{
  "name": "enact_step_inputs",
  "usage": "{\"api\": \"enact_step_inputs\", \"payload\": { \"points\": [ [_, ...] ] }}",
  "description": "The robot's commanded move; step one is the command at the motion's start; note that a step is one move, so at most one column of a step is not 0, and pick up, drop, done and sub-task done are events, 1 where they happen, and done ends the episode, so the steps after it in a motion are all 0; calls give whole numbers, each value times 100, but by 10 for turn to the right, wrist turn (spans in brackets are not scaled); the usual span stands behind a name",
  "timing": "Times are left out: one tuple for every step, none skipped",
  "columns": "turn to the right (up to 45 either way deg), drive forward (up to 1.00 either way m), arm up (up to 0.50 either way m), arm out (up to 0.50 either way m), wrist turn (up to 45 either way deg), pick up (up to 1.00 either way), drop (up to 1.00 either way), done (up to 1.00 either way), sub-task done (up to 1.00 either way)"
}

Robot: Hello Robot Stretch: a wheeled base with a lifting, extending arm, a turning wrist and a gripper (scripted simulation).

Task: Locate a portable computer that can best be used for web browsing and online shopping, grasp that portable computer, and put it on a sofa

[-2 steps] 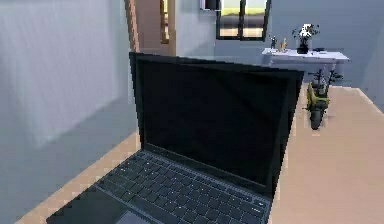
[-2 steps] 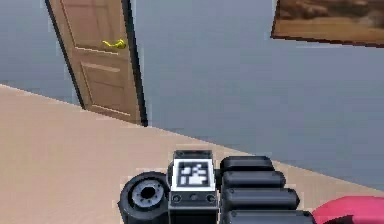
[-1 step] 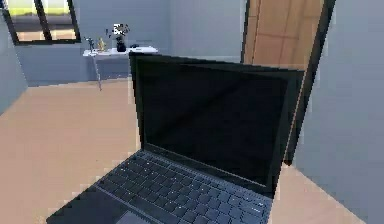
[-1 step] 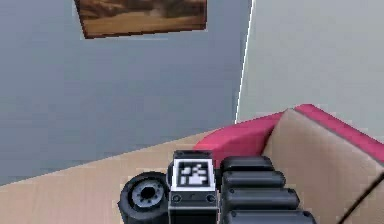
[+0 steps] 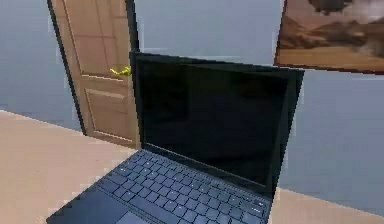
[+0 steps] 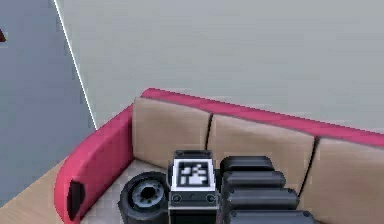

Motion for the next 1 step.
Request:
{"api": "enact_step_inputs", "payload": {
  "points": [
    [300, 0, 0, 0, 0, 0, 0, 0, 0]
  ]
}}
